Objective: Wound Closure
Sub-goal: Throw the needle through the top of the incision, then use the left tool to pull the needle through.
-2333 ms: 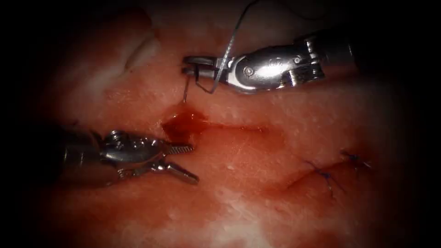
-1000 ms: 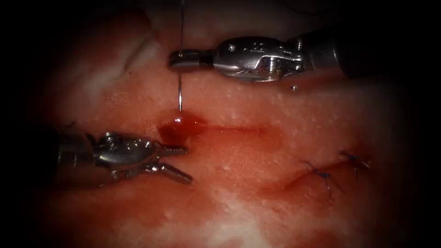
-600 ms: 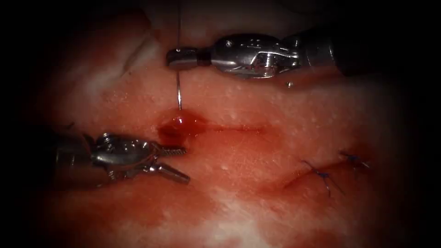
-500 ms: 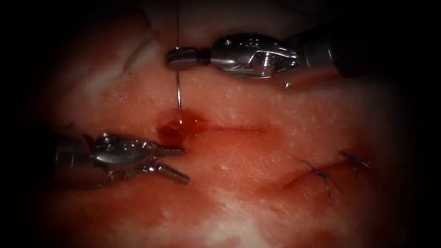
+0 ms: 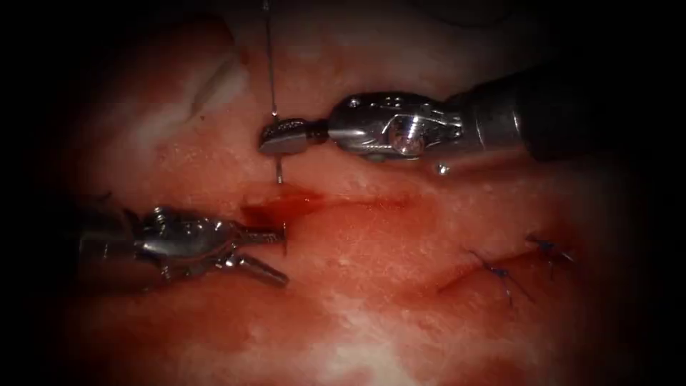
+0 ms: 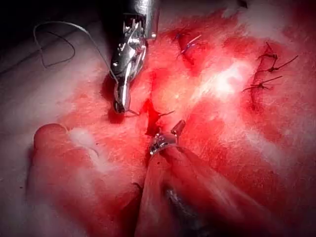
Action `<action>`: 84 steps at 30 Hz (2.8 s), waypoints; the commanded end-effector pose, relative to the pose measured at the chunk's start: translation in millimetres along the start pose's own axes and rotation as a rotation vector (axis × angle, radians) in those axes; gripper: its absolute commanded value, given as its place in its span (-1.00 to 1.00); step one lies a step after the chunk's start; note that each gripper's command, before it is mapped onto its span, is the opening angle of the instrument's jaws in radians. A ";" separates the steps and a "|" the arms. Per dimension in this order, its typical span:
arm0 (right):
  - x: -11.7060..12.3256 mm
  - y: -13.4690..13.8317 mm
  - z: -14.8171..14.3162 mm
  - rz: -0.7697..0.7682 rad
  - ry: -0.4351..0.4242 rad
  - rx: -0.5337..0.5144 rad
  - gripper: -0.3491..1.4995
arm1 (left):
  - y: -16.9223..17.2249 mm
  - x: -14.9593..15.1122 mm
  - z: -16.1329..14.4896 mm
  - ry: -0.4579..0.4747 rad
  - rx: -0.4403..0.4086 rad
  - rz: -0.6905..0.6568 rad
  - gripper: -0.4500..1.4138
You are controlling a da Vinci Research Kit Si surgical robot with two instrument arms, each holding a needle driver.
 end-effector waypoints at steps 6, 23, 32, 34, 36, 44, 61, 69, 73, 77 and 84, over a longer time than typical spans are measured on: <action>1.8 0.9 0.8 -0.157 0.116 -0.115 0.34 | 0.1 -0.2 0.9 -0.005 0.001 -0.001 0.04; 4.1 0.2 -0.1 -0.350 0.076 -0.195 -1.00 | 0.2 -0.3 1.1 -0.008 0.004 0.000 0.03; 2.0 0.2 1.2 -0.195 0.023 -0.090 -1.00 | 0.2 -0.3 1.1 -0.008 0.004 0.000 0.03; 1.1 -0.4 1.6 -0.123 0.005 -0.036 -1.00 | 0.2 -0.3 1.1 -0.008 0.004 0.000 0.03; 0.6 -0.8 1.7 -0.102 -0.001 -0.012 -1.00 | 0.2 -0.3 1.1 -0.008 0.004 0.000 0.03; 0.7 -0.3 1.4 -0.079 -0.023 -0.020 -1.00 | 0.4 0.0 0.8 -0.008 0.001 -0.003 -0.01; 1.3 3.6 -5.7 -0.140 0.059 -0.189 0.38 | 3.9 4.6 -0.3 0.120 0.032 0.708 0.13; 0.4 4.2 -4.8 -0.150 0.055 -0.185 0.29 | 4.5 5.9 1.2 0.178 0.043 0.730 0.13; 0.1 4.4 -4.7 -0.153 0.054 -0.187 0.26 | 4.3 6.2 1.6 0.190 0.048 0.728 0.08; 0.0 4.4 -4.6 -0.154 0.054 -0.188 0.20 | 3.9 6.7 1.9 0.211 0.053 0.726 -0.08; -0.1 4.4 -4.8 -0.154 0.053 -0.186 0.15 | 4.0 6.1 0.7 0.217 0.059 0.613 -0.95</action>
